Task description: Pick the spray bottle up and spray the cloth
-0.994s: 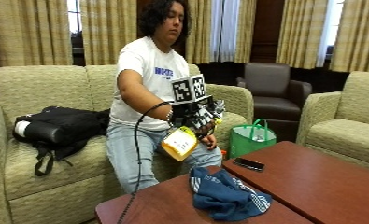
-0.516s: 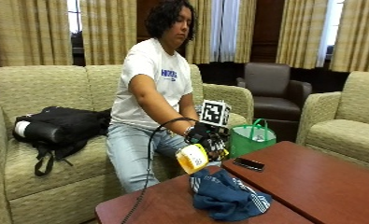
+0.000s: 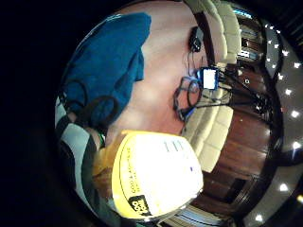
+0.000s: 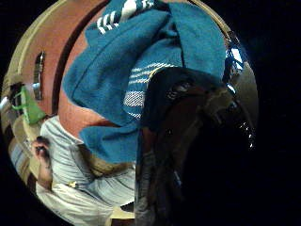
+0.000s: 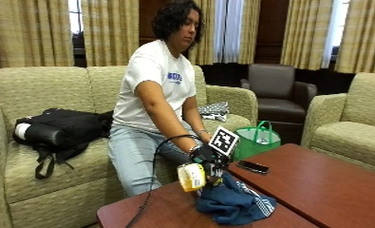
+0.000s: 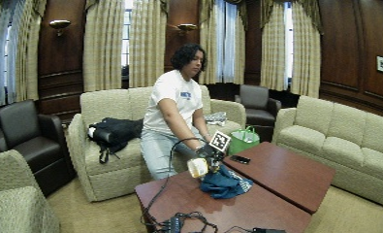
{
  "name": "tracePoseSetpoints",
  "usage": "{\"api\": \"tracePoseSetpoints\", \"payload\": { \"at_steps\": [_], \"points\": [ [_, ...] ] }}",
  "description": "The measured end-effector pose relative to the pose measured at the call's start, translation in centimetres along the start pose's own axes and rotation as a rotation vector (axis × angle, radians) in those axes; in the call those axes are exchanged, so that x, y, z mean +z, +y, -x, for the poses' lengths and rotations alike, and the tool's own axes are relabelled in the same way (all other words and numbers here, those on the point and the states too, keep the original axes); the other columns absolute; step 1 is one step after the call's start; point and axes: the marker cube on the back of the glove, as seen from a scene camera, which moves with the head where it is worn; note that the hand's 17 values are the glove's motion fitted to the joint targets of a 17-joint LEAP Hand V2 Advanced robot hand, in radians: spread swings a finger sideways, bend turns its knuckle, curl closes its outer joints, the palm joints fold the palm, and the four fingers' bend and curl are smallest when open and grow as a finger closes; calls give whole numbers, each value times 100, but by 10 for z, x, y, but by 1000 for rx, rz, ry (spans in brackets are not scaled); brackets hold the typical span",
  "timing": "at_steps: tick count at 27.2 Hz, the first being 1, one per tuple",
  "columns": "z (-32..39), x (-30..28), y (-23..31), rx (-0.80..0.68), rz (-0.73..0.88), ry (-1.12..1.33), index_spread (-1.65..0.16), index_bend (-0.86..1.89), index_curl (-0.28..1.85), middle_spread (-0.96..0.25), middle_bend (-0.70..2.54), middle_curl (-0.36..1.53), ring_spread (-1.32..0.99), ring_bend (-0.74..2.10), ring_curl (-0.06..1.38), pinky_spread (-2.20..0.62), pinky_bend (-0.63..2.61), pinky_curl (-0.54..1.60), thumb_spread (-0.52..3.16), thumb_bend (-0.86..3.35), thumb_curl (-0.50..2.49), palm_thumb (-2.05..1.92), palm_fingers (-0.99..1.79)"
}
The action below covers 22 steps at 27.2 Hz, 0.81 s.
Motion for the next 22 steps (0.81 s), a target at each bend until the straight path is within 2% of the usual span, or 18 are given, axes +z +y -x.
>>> {"api": "tracePoseSetpoints", "payload": {
  "at_steps": [4, 8, 11, 22],
  "points": [
    [-1, 11, -2, 31, 31, -19, -24, 47, 62, -21, 61, 57, -22, 70, 50, -31, 48, 41, 34, -3, 82, 90, 136],
    [2, 18, 3, -89, 43, -22, -24, 47, 62, -21, 61, 57, -22, 70, 49, -31, 47, 41, 34, -3, 82, 90, 136],
    [8, 16, 4, -90, 47, -75, -24, 47, 62, -21, 61, 57, -22, 70, 49, -31, 47, 40, 34, -3, 83, 90, 136],
    [-31, -37, 17, -45, -68, -119, -24, 46, 62, -21, 61, 57, -22, 70, 49, -30, 47, 40, 35, -3, 84, 90, 136]
  ]
}}
